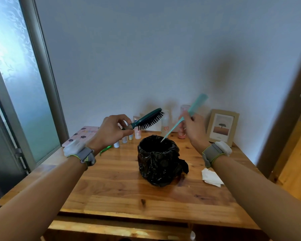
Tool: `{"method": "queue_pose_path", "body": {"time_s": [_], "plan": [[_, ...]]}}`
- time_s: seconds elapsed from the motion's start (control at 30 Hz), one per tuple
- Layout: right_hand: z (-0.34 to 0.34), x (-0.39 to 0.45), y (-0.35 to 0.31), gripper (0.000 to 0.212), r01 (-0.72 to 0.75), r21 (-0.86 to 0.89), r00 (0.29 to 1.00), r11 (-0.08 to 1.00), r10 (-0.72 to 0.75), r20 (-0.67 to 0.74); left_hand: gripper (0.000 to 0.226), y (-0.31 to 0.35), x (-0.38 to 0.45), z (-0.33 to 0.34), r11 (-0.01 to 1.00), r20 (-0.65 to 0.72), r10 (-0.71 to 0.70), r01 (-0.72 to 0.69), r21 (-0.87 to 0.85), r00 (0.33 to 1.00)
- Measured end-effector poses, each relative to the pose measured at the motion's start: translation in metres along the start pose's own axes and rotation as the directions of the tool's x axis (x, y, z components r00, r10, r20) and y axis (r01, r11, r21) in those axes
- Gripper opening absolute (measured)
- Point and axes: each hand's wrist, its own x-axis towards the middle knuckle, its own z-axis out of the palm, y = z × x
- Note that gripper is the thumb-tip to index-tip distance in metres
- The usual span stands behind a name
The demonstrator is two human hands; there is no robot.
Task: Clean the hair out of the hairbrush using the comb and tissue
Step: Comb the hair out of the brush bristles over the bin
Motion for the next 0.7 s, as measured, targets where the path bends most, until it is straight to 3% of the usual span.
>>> {"method": "queue_pose_path", "body": {"time_s": [0.13, 0.3, 0.5, 0.7], "plan": [[-0.006, 0.013, -0.006, 0.036, 0.013, 0.124, 0.966, 0.992, 0.02, -0.258, 0.018, 0.0, 0.0, 0.0, 1.0, 0.008, -0.002, 0.002, 0.006, 1.0], [-0.006, 0.029, -0.024, 0.026, 0.03, 0.238, 0.914, 0.971, 0.07, -0.399, 0.02, 0.0, -0.001, 0.001, 1.0, 0.006, 0.005, -0.005, 0.008, 1.0], [0.015, 0.026, -0.026, 0.019, -0.022, 0.211, 0.986, 0.977, 0.056, -0.158, 0.022, 0.001, -0.001, 0.002, 1.0, 0.013, 0.029, -0.029, -0.005, 0.999], [0.023, 0.009, -0.018, 0.019, 0.066, 0.056, 0.997, 0.996, -0.067, 0.027, 0.021, 0.004, 0.0, 0.001, 0.999, -0.002, 0.043, -0.043, 0.017, 0.999]]}}
